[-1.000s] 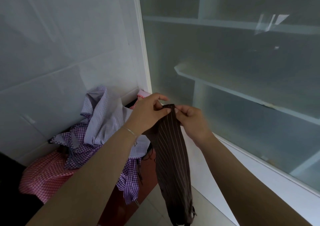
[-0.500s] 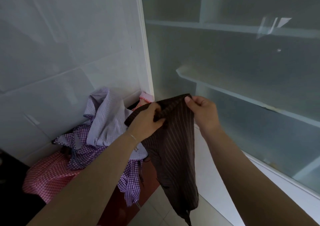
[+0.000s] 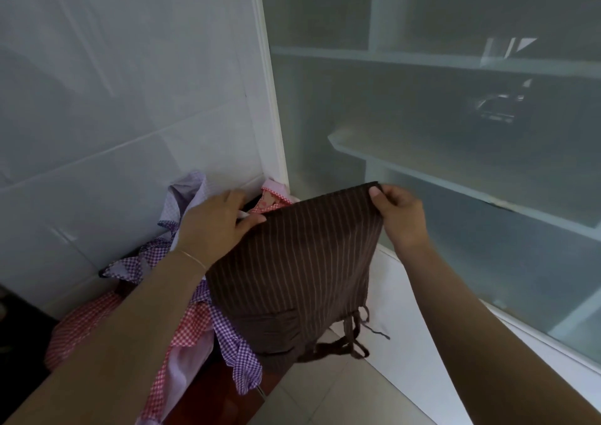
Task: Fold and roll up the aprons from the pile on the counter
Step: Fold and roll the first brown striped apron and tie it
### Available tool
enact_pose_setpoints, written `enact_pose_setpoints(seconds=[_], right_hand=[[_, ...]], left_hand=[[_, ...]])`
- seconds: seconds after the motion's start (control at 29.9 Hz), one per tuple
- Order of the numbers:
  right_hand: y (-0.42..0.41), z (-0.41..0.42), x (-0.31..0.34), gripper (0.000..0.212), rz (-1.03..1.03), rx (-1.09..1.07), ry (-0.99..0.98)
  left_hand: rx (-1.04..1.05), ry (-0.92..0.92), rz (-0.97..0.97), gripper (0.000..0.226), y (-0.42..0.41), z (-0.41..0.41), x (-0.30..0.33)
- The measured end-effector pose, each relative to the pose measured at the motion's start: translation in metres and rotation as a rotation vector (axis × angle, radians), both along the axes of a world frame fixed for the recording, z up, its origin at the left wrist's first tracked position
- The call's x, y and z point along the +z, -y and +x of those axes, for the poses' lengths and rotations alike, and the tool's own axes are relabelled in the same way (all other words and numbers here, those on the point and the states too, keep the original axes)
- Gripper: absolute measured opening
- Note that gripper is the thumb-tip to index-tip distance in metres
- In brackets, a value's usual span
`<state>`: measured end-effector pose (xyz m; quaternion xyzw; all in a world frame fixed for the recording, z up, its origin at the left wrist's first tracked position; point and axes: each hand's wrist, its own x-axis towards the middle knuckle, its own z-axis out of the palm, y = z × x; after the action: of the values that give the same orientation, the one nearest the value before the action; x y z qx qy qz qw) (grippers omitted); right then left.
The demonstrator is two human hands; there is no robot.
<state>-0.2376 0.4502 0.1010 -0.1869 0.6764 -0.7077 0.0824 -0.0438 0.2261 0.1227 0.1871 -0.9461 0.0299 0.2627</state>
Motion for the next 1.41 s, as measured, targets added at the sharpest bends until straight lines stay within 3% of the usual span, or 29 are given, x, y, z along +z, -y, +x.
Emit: enact_pose_setpoints(seconds=[0.07,0.13,0.23,0.3,0.5,0.67,0.84,1.0,1.1,1.17,1.24,1.31,1.41], right_hand=[[0.01,0.016,0.008,0.01,0.025,0.13,-0.061],[0.019,0.033,0.014,0.014,0.051,0.275,-0.121],[0.025,0.049,0.018,0.013,0.06,0.392,-0.149],[0.023,0.051,0.017,0.014,0.04,0.381,-0.158],[0.015,0.042,-0.007,0.013,0.224,0.361,-0.2],[0.008,0.027,-0.042,0.021,0.581,0.455,-0.363],[0.009,0.015,-0.076,0.023,0.778,0.497,-0.312],[0.004,0.003,-0.128,0.023,0.997,0.65,-0.12],[0.002,0.003,-0.15,0.031,1.017,0.637,-0.09],[0.004,0.002,-0.156,0.035,0.95,0.563,-0.032],[0.008,-0.002,-0.16,0.035,0.906,0.508,0.01],[0.012,-0.01,-0.163,0.034,0.996,0.517,-0.07],[0.022,-0.031,-0.169,0.032,1.192,0.558,-0.233]], left_hand=[[-0.104,-0.035,0.124,0.072,-0.02,-0.012,0.003],[-0.229,0.023,0.365,0.075,-0.044,-0.032,0.008],[-0.334,0.0,0.707,0.037,-0.063,-0.052,0.013],[-0.334,-0.033,0.789,0.023,-0.063,-0.056,0.011],[-0.198,-0.151,0.562,0.02,-0.071,-0.059,0.001],[-0.221,-0.226,0.528,0.02,-0.067,-0.052,0.009],[-0.235,-0.233,0.433,0.022,-0.066,-0.05,0.022],[-0.215,-0.4,0.362,0.021,-0.053,-0.038,0.037],[-0.104,-0.499,0.346,0.024,-0.037,-0.027,0.04],[0.085,-0.435,0.298,0.027,-0.02,-0.018,0.034],[0.295,-0.212,0.331,0.032,0.004,-0.001,0.02],[0.43,0.074,0.482,0.038,0.025,0.021,0.006],[0.378,0.378,0.767,0.039,0.032,0.046,0.001]])
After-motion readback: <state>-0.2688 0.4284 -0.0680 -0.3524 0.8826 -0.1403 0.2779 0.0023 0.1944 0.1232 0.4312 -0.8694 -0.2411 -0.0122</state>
